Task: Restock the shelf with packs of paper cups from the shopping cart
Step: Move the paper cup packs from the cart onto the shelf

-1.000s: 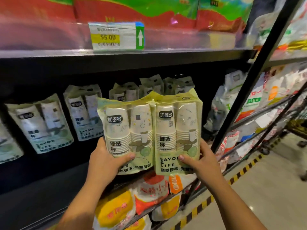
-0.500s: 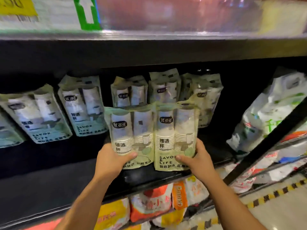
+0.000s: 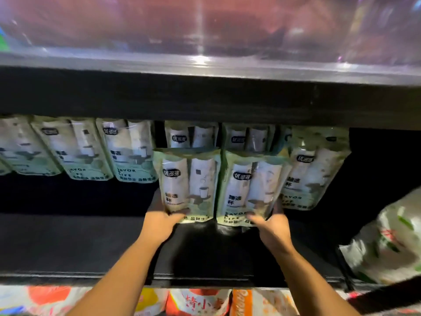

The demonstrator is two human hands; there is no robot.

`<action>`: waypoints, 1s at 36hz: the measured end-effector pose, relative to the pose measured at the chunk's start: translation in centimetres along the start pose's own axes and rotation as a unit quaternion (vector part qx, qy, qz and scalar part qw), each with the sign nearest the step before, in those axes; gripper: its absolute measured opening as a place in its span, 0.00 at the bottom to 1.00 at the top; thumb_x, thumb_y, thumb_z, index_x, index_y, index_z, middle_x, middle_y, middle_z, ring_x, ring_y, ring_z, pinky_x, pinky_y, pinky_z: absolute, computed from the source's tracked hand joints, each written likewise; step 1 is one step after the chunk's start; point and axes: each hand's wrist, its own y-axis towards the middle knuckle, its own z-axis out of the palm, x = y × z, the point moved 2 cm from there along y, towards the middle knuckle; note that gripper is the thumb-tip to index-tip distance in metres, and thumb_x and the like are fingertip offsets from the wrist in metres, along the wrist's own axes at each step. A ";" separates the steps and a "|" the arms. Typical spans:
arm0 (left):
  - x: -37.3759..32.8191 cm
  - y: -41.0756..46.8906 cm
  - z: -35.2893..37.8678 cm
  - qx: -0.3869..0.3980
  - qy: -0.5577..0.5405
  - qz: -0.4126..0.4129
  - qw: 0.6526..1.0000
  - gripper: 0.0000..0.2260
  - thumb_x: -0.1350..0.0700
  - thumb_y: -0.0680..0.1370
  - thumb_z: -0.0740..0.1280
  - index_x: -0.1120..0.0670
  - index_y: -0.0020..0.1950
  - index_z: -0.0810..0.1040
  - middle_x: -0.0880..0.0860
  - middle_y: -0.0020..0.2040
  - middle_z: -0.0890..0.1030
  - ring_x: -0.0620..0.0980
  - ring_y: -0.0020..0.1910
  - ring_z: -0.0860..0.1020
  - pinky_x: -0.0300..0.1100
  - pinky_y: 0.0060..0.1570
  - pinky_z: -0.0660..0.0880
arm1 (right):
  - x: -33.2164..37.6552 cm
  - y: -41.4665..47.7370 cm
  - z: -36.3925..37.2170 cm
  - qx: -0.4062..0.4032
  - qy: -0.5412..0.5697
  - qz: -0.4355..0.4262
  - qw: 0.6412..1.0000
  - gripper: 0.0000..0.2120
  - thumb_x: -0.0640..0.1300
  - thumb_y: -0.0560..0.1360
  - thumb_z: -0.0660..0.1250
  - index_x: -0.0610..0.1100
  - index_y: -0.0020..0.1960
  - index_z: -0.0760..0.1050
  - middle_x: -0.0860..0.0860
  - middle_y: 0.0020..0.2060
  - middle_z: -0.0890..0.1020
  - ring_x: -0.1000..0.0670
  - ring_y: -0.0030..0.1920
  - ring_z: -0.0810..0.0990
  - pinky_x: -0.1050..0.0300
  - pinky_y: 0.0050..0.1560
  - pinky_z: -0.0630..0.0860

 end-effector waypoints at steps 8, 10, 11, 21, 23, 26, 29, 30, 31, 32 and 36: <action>-2.3 4.1 1.4 -0.049 -0.039 0.022 0.998 0.34 0.61 0.70 0.80 0.58 0.71 0.67 0.48 0.60 0.75 0.47 0.59 0.75 0.38 0.51 0.71 | 0.4 3.7 0.9 0.006 -0.026 -0.024 0.999 0.34 0.44 0.73 0.77 0.54 0.73 0.65 0.49 0.66 0.76 0.48 0.65 0.77 0.60 0.58 0.73; -1.9 4.9 1.7 -0.046 -0.041 0.017 0.998 0.31 0.62 0.70 0.80 0.57 0.67 0.67 0.50 0.59 0.77 0.48 0.58 0.75 0.32 0.48 0.72 | 0.1 3.9 1.0 0.010 -0.035 -0.014 0.999 0.38 0.49 0.74 0.77 0.54 0.77 0.60 0.49 0.74 0.70 0.47 0.72 0.70 0.54 0.67 0.70; -1.9 5.2 1.7 -0.044 -0.043 0.018 0.998 0.31 0.62 0.70 0.80 0.57 0.67 0.68 0.49 0.60 0.77 0.47 0.58 0.76 0.27 0.46 0.71 | 0.3 3.9 1.1 0.011 -0.029 -0.005 1.000 0.40 0.52 0.73 0.76 0.56 0.78 0.58 0.51 0.76 0.67 0.47 0.74 0.68 0.49 0.70 0.69; -0.9 6.8 1.3 -0.006 -0.076 0.059 0.995 0.31 0.66 0.71 0.78 0.61 0.70 0.68 0.54 0.59 0.81 0.47 0.55 0.80 0.23 0.44 0.75 | 0.8 5.0 1.5 -0.001 -0.011 0.009 1.000 0.32 0.42 0.71 0.78 0.46 0.71 0.67 0.47 0.62 0.79 0.44 0.61 0.80 0.52 0.60 0.75; -0.9 6.9 1.2 0.000 -0.081 0.062 0.995 0.30 0.67 0.71 0.78 0.60 0.69 0.68 0.53 0.58 0.81 0.41 0.52 0.81 0.25 0.43 0.76 | 0.8 5.3 1.6 0.007 -0.019 0.003 1.000 0.35 0.48 0.69 0.79 0.48 0.71 0.66 0.48 0.63 0.80 0.44 0.63 0.79 0.45 0.64 0.76; -0.9 7.1 1.0 0.009 -0.080 0.063 0.995 0.29 0.67 0.70 0.78 0.56 0.67 0.69 0.48 0.55 0.81 0.30 0.48 0.80 0.28 0.45 0.78 | 0.9 5.6 1.8 0.015 -0.024 -0.012 1.000 0.35 0.51 0.69 0.78 0.48 0.71 0.66 0.51 0.63 0.79 0.46 0.63 0.79 0.44 0.65 0.75; -0.5 7.3 0.7 0.015 -0.087 0.065 0.994 0.30 0.64 0.70 0.79 0.54 0.67 0.70 0.49 0.58 0.82 0.35 0.55 0.80 0.29 0.48 0.78 | 1.6 5.2 2.2 -0.006 -0.046 -0.016 0.999 0.30 0.42 0.74 0.76 0.43 0.70 0.66 0.52 0.59 0.77 0.46 0.60 0.79 0.50 0.64 0.75; -0.3 7.3 0.7 0.016 -0.085 0.064 0.994 0.30 0.64 0.70 0.79 0.55 0.68 0.71 0.50 0.59 0.82 0.36 0.56 0.80 0.28 0.47 0.77 | 1.6 5.1 2.3 -0.013 -0.047 -0.014 0.999 0.30 0.40 0.74 0.75 0.42 0.71 0.66 0.52 0.58 0.77 0.47 0.59 0.79 0.53 0.63 0.75; -0.1 7.3 0.7 0.017 -0.081 0.062 0.995 0.30 0.64 0.70 0.79 0.56 0.68 0.71 0.51 0.60 0.82 0.38 0.56 0.80 0.27 0.47 0.77 | 1.6 5.0 2.4 -0.017 -0.047 -0.009 0.999 0.30 0.39 0.74 0.75 0.42 0.72 0.66 0.52 0.58 0.77 0.49 0.58 0.78 0.61 0.60 0.75; 0.1 7.3 0.7 0.014 -0.075 0.062 0.995 0.30 0.63 0.70 0.79 0.56 0.69 0.71 0.51 0.60 0.82 0.41 0.57 0.81 0.27 0.47 0.77 | 1.8 4.8 2.4 -0.023 -0.049 -0.010 0.999 0.30 0.37 0.75 0.74 0.42 0.73 0.65 0.52 0.58 0.76 0.51 0.57 0.76 0.71 0.54 0.72; 0.8 7.5 0.6 0.002 -0.056 0.048 0.997 0.32 0.59 0.69 0.80 0.55 0.69 0.70 0.50 0.61 0.82 0.44 0.59 0.81 0.25 0.48 0.76 | 2.2 4.2 2.5 -0.040 -0.046 -0.020 0.998 0.33 0.35 0.73 0.75 0.41 0.74 0.64 0.52 0.60 0.76 0.54 0.57 0.73 0.80 0.45 0.66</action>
